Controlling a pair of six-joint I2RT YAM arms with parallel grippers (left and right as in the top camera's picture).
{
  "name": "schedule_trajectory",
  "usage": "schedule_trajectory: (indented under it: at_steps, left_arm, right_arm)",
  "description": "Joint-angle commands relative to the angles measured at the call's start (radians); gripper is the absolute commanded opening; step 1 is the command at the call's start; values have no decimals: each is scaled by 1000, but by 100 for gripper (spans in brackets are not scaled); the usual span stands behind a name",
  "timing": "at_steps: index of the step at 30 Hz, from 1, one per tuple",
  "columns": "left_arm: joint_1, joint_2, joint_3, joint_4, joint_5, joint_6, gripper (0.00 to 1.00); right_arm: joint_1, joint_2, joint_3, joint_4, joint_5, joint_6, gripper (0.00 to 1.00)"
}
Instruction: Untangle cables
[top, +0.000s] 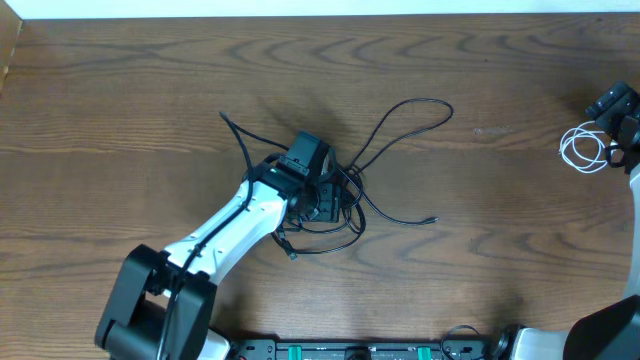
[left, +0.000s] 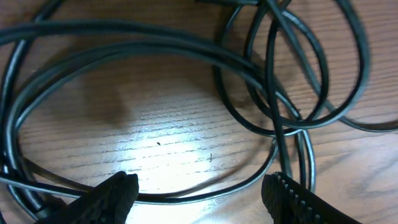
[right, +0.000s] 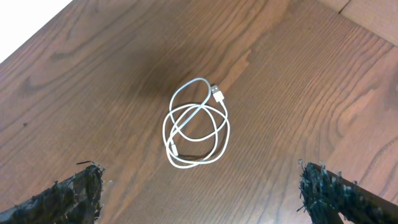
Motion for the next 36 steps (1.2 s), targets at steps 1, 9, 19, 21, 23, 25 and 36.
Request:
schedule_trajectory:
  at_steps: [1, 9, 19, 21, 23, 25, 36]
  left_arm:
    - [-21, 32, -11, 1, -14, -9, 70]
    - [-77, 96, -11, 80, -14, -10, 53]
    - [-79, 32, -11, 41, -223, -13, 8]
    - [-79, -11, -11, 20, -273, -45, 7]
    - [-79, -58, -11, 18, -283, -64, 7]
    - [-80, -98, -11, 21, -283, -114, 8]
    - [-80, -69, -13, 69, -283, -257, 41]
  right_arm:
    - [-4, 6, -2, -2, 2, -6, 99]
    - [-4, 6, -2, -1, 2, -6, 99]
    - [-4, 6, -2, -1, 2, -6, 99]
    - [-4, 6, -2, -1, 2, -6, 99]
    - [-4, 6, -2, -2, 2, -6, 99]
    - [-4, 6, -2, -1, 2, -6, 99]
    - [-4, 6, -2, -2, 2, -6, 99]
